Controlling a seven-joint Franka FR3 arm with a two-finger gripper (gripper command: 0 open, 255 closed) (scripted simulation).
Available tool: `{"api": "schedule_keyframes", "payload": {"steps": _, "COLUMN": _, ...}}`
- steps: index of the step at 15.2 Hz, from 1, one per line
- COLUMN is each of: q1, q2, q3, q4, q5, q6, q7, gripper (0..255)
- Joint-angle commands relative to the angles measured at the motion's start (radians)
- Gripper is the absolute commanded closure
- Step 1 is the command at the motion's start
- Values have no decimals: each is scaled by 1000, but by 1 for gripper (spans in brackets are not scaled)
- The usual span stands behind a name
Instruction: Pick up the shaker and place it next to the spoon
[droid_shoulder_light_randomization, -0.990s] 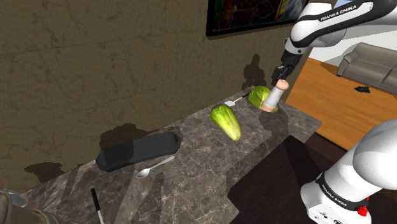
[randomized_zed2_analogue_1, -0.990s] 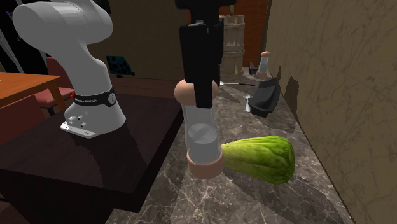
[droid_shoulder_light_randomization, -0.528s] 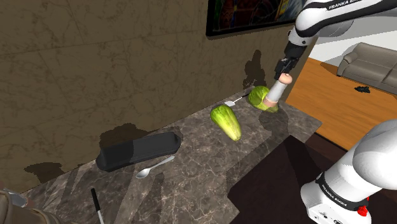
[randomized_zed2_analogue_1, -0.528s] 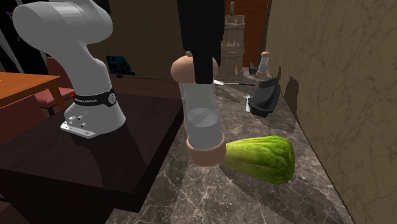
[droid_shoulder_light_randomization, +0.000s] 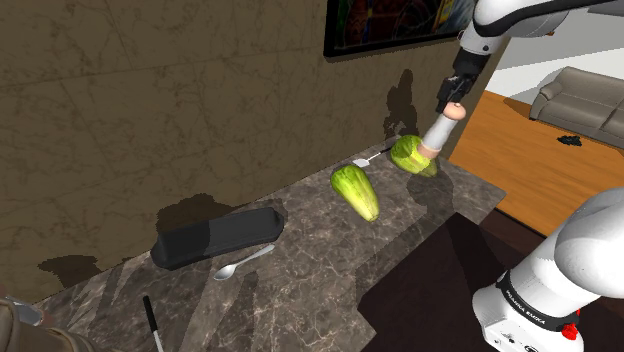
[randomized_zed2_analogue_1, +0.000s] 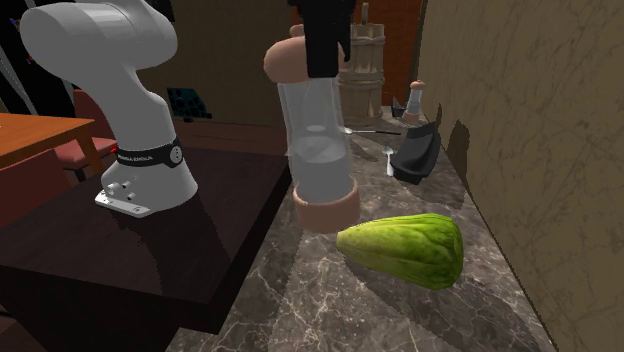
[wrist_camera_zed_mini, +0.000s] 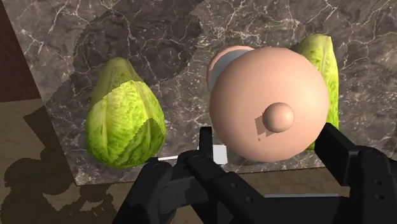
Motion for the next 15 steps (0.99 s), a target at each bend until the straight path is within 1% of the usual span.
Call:
{"api": "schedule_keyframes", "payload": {"steps": 1, "q1": 7, "q2": -16, "q3": 20, "q4": -5, "q5": -1, "q6": -12, "q7": 27, "gripper": 255}}
{"api": "schedule_keyframes", "payload": {"steps": 8, "q1": 65, "q2": -81, "q3": 152, "q4": -76, "q5": 20, "q6": -11, "q7": 208, "gripper": 255}}
{"api": "schedule_keyframes", "payload": {"steps": 15, "q1": 133, "q2": -89, "q3": 282, "q4": -92, "q5": 63, "q6": -7, "q7": 382, "gripper": 255}}
